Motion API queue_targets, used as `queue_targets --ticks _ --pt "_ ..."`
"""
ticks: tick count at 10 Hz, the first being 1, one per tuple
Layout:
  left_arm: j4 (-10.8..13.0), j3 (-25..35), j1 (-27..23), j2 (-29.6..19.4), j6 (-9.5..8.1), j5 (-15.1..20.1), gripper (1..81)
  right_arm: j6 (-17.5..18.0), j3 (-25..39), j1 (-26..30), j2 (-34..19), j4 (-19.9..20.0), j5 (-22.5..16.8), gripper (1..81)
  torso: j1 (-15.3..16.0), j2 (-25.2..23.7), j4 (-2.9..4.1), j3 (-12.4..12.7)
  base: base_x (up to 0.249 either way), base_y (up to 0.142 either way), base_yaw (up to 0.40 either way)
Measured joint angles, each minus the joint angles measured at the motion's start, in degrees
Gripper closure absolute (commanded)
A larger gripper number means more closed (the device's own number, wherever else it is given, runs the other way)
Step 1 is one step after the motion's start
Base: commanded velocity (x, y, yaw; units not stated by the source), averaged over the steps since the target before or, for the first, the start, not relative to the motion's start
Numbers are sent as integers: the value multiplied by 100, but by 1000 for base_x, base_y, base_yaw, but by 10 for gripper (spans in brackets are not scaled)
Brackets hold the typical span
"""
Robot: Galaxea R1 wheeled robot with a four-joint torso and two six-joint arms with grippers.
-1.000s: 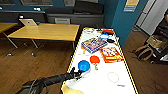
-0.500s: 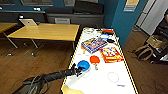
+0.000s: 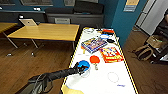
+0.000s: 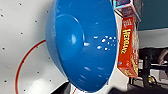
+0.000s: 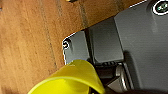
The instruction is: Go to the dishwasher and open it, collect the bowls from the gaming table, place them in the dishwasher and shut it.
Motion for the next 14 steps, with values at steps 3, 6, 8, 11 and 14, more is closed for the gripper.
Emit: queue_targets --ticks 3,6,8,11,14 --pt "139 -291 0 297 0 6 10 -5 0 -20 0 -2 -2 811 0 2 0 0 0 0 0" --pt "224 -289 2 133 -2 12 10 -5 2 -15 0 -5 0 811 0 2 0 0 0 0 0" --pt "245 -284 0 -208 -2 11 10 -5 7 -15 0 -5 0 811 0 2 0 0 0 0 0" --pt "251 -210 -4 -705 -2 12 10 -5 11 -12 20 -5 -5 811 0 2 0 -2 0 0 0" --pt "265 -151 -45 -851 2 12 10 -5 16 -12 30 -6 -6 811 0 2 0 -2 0 0 0"
